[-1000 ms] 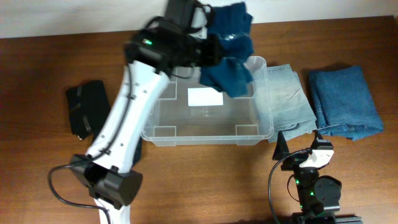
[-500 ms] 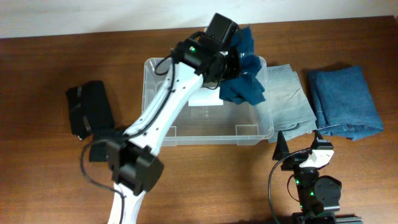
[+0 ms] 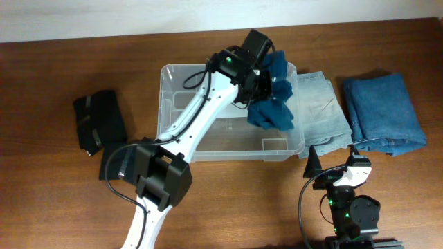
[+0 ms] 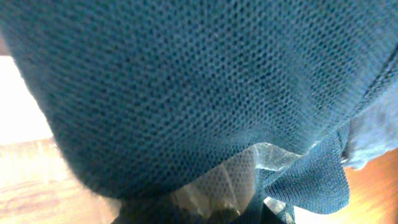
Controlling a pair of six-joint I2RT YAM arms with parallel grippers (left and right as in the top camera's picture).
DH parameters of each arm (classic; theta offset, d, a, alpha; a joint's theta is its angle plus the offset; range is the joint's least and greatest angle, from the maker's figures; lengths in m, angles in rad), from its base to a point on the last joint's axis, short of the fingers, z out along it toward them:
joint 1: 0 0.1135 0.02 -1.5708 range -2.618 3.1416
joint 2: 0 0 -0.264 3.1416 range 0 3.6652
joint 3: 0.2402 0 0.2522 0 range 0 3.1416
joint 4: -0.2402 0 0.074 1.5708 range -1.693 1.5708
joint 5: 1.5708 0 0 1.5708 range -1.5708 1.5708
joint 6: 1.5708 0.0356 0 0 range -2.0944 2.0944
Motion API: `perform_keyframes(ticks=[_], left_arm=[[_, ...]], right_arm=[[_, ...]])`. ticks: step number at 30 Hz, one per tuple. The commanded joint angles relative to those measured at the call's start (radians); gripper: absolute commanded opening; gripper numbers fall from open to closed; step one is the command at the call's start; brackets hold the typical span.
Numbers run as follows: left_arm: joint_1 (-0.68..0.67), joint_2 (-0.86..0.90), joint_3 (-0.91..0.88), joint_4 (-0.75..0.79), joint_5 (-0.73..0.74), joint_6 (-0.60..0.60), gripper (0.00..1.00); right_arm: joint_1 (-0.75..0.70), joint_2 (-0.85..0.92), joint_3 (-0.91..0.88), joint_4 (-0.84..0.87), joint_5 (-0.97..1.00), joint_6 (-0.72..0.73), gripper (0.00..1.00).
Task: Pack container
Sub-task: 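Lift the teal bundle and carry it over the container, then lower the teal bundle into the container's right side and release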
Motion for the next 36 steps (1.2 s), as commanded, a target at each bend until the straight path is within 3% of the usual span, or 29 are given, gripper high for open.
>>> perform_keyframes(ticks=[1,17,36], left_arm=[[-0.023,0.026,0.021,-0.031,0.008,0.041,0.01],[-0.028,0.028,-0.034,-0.040,-0.050,0.009,0.01],[-0.031,0.028,-0.144,0.076,-0.045,0.003,0.01]], right_arm=[[0.007,-0.008,-0.007,-0.004,-0.002,0.007,0.98],[0.007,-0.008,-0.007,-0.004,-0.002,0.007,0.98],[0.007,-0.008,-0.007,-0.004,-0.002,0.007,0.99]])
